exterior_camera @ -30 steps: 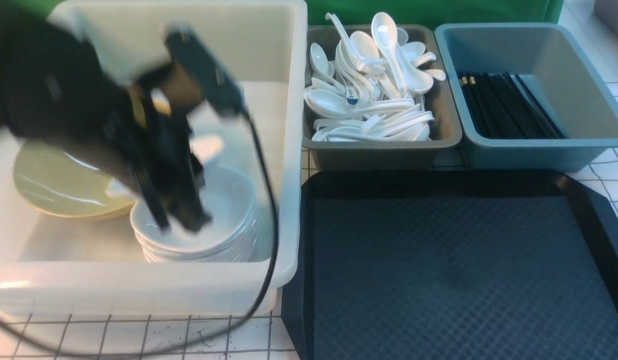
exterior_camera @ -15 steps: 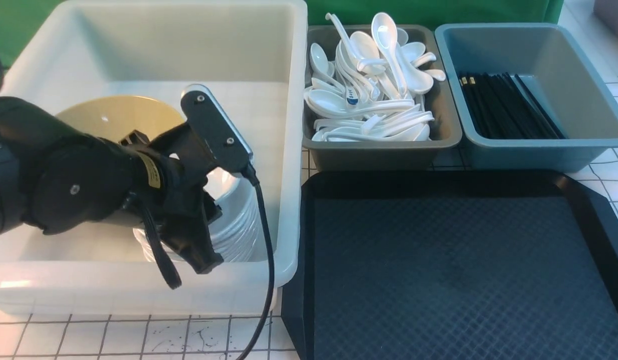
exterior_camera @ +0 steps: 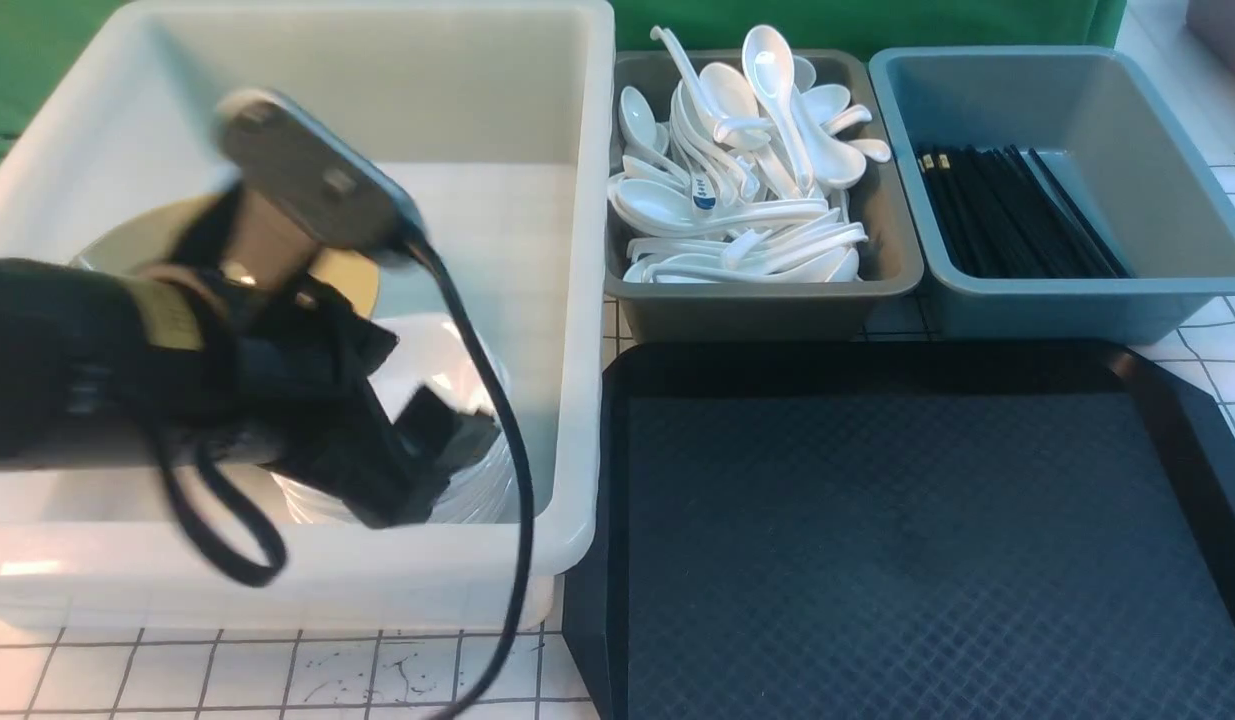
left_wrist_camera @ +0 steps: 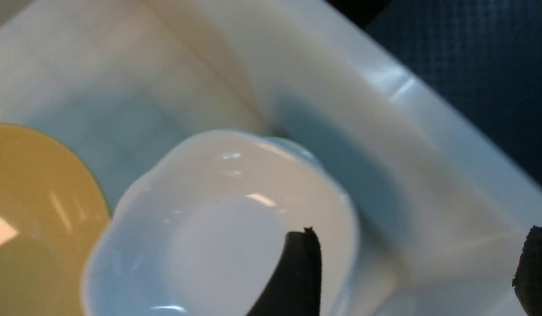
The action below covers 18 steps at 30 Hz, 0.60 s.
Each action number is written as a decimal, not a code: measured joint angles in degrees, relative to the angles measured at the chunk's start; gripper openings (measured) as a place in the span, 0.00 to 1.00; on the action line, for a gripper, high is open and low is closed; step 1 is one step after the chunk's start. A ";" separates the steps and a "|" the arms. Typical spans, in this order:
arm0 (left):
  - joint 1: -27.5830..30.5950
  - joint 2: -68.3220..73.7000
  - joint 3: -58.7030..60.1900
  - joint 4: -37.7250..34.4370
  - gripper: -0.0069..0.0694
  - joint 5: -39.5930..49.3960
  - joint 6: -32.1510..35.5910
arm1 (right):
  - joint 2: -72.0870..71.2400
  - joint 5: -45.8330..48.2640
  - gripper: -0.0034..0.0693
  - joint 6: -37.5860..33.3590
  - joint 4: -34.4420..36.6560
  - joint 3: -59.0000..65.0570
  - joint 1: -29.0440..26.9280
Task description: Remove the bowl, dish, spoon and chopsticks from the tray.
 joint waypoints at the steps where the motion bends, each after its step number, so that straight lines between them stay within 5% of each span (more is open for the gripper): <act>1: 0.00 -3.25 0.13 -4.80 0.79 0.06 -3.74 | 0.00 0.72 0.12 0.00 0.00 0.00 0.00; 4: -0.05 -8.52 1.40 -10.81 0.62 0.06 -10.00 | -0.06 0.99 0.12 0.05 -0.08 0.00 0.00; 6: -0.05 -14.15 4.59 -14.58 0.34 -0.21 -13.26 | -0.38 0.99 0.12 1.64 -0.85 0.05 0.00; 9: -0.05 -20.49 10.51 -18.38 0.14 -1.56 -13.65 | -2.06 0.99 0.12 4.16 -2.78 1.50 0.00; 18: -0.05 -39.74 30.75 -32.19 0.09 -16.64 -7.88 | -13.03 0.44 0.12 12.83 -5.67 11.71 0.00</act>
